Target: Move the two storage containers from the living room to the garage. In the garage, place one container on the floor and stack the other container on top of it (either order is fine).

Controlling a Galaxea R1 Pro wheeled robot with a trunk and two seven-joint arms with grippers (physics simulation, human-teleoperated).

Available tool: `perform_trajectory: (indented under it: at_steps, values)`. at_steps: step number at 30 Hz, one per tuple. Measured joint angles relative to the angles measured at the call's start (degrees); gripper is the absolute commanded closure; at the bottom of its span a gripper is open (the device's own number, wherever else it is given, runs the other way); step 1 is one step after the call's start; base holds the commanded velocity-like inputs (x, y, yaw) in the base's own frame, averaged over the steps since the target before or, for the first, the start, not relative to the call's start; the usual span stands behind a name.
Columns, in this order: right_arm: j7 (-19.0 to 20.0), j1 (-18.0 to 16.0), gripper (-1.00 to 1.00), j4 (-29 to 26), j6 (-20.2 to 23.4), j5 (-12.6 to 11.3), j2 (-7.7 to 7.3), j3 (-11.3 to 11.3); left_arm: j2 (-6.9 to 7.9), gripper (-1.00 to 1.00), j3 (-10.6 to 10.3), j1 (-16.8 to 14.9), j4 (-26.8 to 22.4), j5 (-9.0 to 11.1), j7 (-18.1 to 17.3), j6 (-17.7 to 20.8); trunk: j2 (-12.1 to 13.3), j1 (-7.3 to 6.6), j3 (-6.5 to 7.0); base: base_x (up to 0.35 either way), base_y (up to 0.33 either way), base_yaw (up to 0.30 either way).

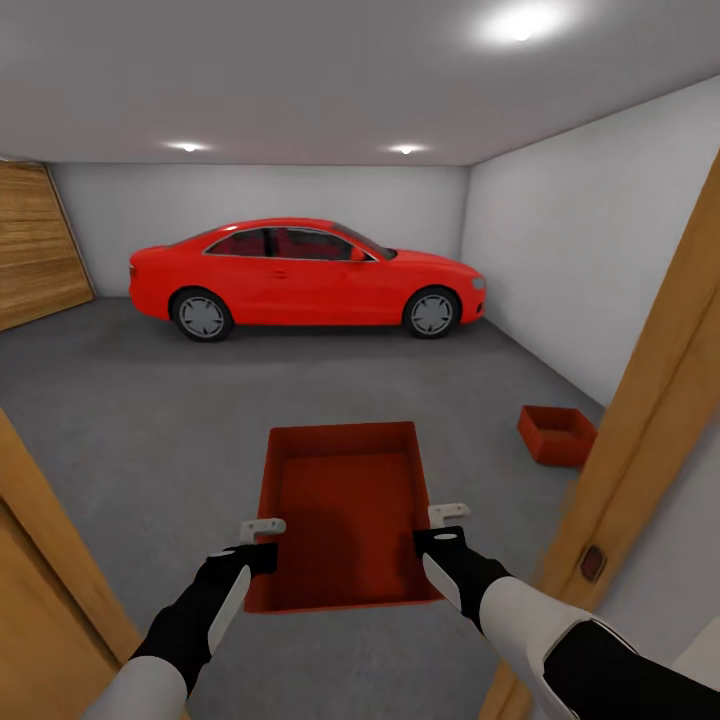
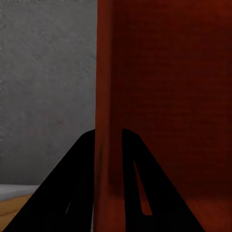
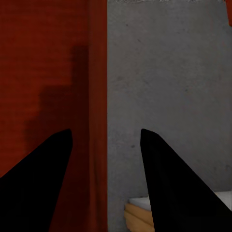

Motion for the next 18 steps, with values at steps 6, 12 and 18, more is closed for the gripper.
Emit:
perform_trajectory:
  at_steps: [6, 12, 18]
  values:
    - [0.0, 0.0, 1.00, 0.0, 0.0, 0.0, 0.00, 0.0, 0.00, 1.00, 0.0, 0.0, 0.0, 0.0, 0.0, 0.0, 0.0, 0.02, 0.00, 0.044, 0.043, 0.000]
    - [0.0, 0.0, 1.00, 0.0, 0.0, 0.0, 0.00, 0.0, 0.00, 1.00, 0.0, 0.0, 0.0, 0.0, 0.0, -0.1, 0.0, 0.00, 0.00, 0.067, 0.002, 0.000]
    - [-0.1, 0.0, 1.00, 0.0, 0.0, 0.0, 0.00, 0.2, -0.02, 1.00, 0.1, 0.0, 0.4, 0.1, -0.1, -0.4, 0.0, -0.01, 0.00, 0.276, 0.000, 0.000]
